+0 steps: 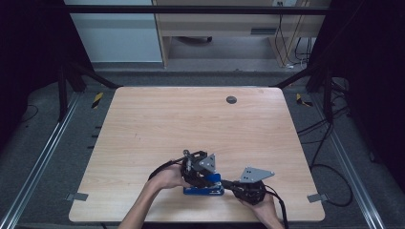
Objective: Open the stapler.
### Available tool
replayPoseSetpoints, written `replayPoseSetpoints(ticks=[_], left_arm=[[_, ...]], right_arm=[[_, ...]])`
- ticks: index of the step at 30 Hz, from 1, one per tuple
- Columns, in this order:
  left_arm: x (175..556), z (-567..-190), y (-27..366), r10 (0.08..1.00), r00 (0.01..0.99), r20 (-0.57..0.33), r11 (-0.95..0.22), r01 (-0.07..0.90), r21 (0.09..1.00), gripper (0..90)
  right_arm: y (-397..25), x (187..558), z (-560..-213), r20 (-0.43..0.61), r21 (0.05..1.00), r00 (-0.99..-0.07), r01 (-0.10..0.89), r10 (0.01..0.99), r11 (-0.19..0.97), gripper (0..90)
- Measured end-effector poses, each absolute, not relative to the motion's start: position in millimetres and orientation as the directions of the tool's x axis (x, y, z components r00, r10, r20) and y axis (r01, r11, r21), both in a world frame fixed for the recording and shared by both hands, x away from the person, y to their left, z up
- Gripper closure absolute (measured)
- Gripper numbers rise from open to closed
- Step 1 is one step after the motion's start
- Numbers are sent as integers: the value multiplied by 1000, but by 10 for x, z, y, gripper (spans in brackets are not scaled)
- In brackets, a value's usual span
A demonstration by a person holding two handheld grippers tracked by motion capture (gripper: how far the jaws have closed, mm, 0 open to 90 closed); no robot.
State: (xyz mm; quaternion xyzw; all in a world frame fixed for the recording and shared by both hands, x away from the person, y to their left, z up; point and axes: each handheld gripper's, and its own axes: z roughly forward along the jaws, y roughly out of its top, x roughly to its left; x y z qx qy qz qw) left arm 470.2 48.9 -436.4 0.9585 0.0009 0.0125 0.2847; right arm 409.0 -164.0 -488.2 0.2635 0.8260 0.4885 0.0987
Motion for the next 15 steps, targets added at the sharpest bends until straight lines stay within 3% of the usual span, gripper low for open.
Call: replayPoseSetpoints(ticks=[15], left_arm=[[4713,-4371,475,19,1000,14,-841,9,541,648]], right_arm=[[-1620,4110,-4867,95,874,-846,323,525,363,900]])
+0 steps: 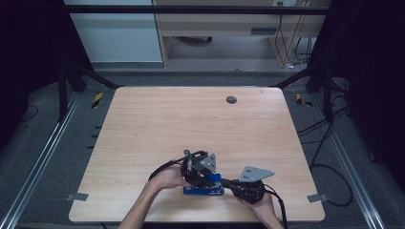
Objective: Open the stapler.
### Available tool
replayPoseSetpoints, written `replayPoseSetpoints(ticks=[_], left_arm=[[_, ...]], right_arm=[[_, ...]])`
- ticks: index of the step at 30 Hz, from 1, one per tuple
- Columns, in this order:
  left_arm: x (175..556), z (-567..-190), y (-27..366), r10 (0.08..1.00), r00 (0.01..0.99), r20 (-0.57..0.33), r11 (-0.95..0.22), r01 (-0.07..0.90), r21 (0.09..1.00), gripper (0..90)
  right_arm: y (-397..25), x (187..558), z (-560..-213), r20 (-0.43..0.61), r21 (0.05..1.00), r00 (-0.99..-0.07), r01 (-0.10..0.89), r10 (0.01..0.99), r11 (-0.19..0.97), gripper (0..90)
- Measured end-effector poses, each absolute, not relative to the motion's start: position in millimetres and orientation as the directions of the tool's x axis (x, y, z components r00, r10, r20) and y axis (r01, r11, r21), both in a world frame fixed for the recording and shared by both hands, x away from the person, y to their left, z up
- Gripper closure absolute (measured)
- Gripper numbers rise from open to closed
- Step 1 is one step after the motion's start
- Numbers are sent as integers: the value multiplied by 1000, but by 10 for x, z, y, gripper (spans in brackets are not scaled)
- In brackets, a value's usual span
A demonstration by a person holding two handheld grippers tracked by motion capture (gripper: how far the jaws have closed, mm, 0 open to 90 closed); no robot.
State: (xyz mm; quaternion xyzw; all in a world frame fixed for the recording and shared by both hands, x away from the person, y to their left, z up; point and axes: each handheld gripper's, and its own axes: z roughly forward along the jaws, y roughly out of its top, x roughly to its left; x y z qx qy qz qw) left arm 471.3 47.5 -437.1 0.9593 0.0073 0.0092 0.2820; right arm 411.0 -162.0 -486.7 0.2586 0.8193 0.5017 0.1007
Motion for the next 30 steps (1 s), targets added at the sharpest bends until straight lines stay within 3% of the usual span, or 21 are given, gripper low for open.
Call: replayPoseSetpoints(ticks=[16,22,30], left_arm=[[4607,-4155,720,151,988,29,-797,105,595,468],[4537,-4090,860,214,976,48,-744,131,655,457],[4501,-4034,997,363,929,76,-652,195,733,450]], right_arm=[[-1621,4112,-4862,99,876,-848,323,521,358,900],[-1622,4118,-4869,104,877,-849,324,518,355,900],[-1627,4120,-4873,108,883,-852,319,512,345,900]])
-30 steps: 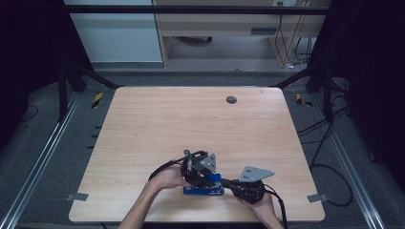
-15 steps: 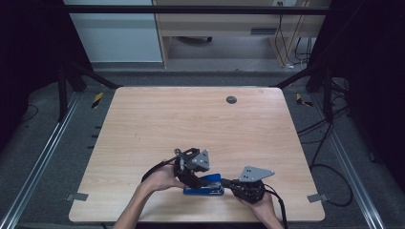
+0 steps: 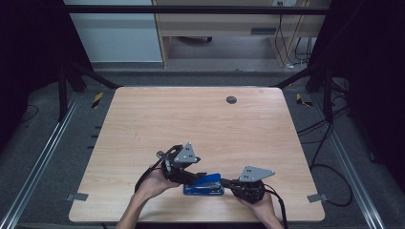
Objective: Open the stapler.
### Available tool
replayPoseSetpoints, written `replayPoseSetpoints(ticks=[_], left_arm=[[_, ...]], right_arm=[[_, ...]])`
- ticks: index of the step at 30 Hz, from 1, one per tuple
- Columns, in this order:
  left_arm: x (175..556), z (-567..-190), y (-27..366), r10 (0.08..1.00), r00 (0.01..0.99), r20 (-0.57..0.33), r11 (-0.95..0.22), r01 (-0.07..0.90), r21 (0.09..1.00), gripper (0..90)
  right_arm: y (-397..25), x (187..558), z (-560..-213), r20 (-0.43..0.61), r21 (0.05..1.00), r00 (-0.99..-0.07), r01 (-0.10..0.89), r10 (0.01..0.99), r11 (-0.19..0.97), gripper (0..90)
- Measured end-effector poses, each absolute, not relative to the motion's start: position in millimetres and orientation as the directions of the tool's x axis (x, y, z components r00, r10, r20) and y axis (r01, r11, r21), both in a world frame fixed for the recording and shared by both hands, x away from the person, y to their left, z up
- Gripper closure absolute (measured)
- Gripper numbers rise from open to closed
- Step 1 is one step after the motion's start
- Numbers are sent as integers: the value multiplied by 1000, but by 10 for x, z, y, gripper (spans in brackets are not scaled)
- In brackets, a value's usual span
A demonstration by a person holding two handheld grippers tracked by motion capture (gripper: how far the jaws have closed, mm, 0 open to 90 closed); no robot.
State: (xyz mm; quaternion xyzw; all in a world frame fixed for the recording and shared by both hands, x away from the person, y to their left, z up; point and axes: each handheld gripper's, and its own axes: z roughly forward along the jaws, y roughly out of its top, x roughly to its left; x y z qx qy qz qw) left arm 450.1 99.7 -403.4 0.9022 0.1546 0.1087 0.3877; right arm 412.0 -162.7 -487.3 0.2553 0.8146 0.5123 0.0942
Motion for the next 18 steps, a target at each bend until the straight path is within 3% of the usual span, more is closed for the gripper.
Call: replayPoseSetpoints(ticks=[10,18], left_arm=[[4421,-3984,969,458,883,108,-582,206,787,493],[4242,-4100,1026,569,819,72,-437,227,870,551]], right_arm=[[-1619,4109,-4866,105,890,-857,308,504,337,900],[-1615,4109,-4868,103,891,-859,304,502,337,900]])
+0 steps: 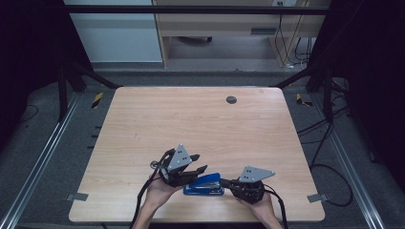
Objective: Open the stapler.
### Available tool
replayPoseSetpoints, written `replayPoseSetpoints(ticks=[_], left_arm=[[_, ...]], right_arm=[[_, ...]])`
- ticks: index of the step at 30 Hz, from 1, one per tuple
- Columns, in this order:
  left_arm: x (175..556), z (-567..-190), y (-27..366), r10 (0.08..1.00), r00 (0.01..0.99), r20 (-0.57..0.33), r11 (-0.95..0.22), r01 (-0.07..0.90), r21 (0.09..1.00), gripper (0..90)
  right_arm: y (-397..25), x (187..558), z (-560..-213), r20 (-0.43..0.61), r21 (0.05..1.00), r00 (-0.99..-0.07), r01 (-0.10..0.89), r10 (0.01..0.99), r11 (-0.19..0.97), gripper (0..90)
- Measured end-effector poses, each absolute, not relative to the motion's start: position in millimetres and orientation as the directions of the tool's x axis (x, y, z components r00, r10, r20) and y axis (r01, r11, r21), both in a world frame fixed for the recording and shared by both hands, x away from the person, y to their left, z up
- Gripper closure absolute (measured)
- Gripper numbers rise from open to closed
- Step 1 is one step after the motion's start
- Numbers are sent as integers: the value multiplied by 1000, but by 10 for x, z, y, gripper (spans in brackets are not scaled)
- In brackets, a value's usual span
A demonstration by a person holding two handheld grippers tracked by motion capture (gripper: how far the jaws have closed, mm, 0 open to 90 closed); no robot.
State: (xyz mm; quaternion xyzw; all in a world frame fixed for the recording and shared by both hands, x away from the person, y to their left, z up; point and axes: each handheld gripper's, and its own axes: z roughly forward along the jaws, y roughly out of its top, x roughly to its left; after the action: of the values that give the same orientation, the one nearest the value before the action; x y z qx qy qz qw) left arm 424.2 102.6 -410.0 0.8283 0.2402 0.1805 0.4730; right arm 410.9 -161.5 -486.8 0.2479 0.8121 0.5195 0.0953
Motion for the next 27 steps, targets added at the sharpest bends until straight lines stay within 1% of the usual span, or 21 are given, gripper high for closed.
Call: replayPoseSetpoints(ticks=[2,8,11,14,16,18,19,22,24,27], left_arm=[[4173,-4155,1041,603,794,82,-413,223,883,575],[4002,-4318,1104,707,707,29,-279,241,930,663],[3900,-4400,1093,735,678,6,-225,235,945,703],[3788,-4499,1074,767,642,4,-194,226,955,749],[3720,-4579,1060,780,626,-18,-168,237,957,780],[3658,-4640,1039,793,609,-17,-161,237,958,818],[3628,-4675,1030,789,614,-31,-150,241,959,832],[3532,-4759,991,805,593,-17,-154,236,960,878],[3478,-4821,971,805,591,-45,-128,248,960,894],[3400,-4932,911,804,593,-47,-132,255,958,894]], right_arm=[[-1613,4108,-4870,99,892,-859,301,503,338,900],[-1605,4110,-4875,101,891,-859,303,502,339,900],[-1602,4109,-4872,100,890,-858,303,504,340,900],[-1599,4110,-4869,102,891,-858,304,504,337,900],[-1598,4108,-4865,104,892,-858,304,503,333,900],[-1597,4112,-4865,106,894,-859,303,501,330,900],[-1596,4112,-4865,107,895,-859,303,501,328,894],[-1595,4117,-4868,113,895,-859,306,500,324,892],[-1590,4112,-4865,103,896,-861,298,499,329,900],[-1585,4110,-4859,103,898,-864,294,494,326,900]])
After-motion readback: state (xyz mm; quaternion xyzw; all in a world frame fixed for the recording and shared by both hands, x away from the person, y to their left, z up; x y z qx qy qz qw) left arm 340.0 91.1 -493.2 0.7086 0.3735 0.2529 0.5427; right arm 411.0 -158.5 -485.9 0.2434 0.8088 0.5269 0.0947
